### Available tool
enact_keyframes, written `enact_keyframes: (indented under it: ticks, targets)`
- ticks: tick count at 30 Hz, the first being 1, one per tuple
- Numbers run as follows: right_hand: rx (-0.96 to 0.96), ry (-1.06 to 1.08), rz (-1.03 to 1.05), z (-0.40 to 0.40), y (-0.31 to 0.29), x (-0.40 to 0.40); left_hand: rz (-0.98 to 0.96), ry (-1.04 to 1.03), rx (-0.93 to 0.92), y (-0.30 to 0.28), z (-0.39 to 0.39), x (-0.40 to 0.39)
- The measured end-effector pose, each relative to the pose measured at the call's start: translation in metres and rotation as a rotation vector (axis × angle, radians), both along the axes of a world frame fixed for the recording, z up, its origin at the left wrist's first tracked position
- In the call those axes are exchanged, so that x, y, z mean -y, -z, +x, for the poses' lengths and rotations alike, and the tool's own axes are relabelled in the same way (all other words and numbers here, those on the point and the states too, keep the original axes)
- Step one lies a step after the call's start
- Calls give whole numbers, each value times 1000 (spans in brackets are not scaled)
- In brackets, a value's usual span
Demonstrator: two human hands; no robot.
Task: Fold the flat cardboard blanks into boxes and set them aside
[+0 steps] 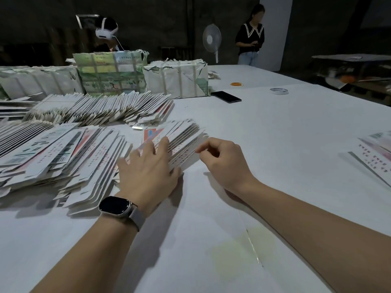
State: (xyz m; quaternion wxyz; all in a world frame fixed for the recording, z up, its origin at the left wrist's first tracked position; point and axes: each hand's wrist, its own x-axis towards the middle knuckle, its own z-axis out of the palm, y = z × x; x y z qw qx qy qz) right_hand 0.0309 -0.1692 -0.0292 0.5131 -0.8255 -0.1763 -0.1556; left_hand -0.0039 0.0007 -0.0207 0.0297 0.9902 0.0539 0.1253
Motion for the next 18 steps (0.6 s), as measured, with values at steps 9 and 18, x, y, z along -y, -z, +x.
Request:
enact_keyframes:
  ticks: [9,18]
  targets:
    - [8,-19,21,-2,-1,-1,6,-1,-5,-8,-1,-4]
    - [-5,-2,16,0,0,-1,-151,20,-55,-10,-3,-1]
